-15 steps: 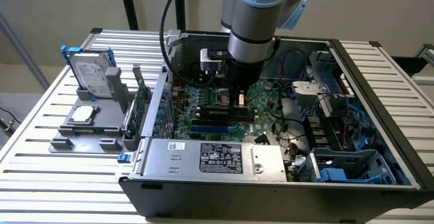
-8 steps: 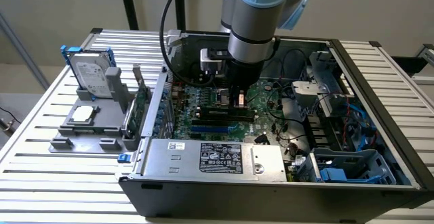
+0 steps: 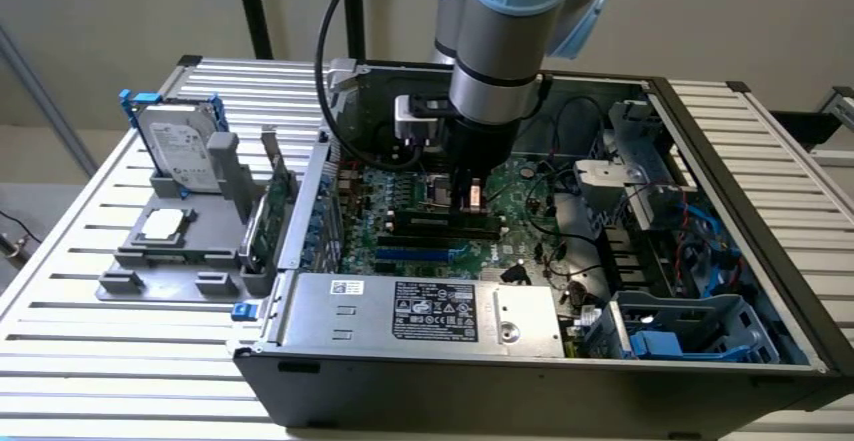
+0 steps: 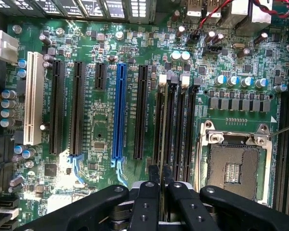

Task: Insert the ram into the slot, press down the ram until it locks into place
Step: 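Insert the ram into the slot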

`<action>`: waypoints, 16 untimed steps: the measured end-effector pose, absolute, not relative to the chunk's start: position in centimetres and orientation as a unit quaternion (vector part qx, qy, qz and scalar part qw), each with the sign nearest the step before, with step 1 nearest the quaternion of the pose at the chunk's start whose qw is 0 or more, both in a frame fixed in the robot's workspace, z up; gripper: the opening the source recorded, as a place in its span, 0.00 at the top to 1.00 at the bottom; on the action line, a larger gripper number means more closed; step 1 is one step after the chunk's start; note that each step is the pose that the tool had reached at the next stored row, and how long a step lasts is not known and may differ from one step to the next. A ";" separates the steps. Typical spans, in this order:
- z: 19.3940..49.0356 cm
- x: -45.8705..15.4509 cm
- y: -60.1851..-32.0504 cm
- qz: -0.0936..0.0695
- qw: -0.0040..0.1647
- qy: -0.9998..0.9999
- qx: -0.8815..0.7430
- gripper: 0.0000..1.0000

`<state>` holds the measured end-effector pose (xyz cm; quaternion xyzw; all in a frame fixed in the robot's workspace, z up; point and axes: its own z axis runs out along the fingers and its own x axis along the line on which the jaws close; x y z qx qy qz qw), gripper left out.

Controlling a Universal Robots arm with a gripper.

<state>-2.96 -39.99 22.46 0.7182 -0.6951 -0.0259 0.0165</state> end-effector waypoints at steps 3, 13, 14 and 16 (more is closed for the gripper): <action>22.5 -2.9 -40.0 -0.026 0.017 -0.695 0.719 0.86; 22.4 -2.9 -40.0 -0.024 0.018 -0.693 0.720 0.86; 22.3 -2.9 -40.0 -0.024 0.018 -0.693 0.720 0.86; 22.2 -2.9 -40.0 -0.024 0.019 -0.693 0.720 0.86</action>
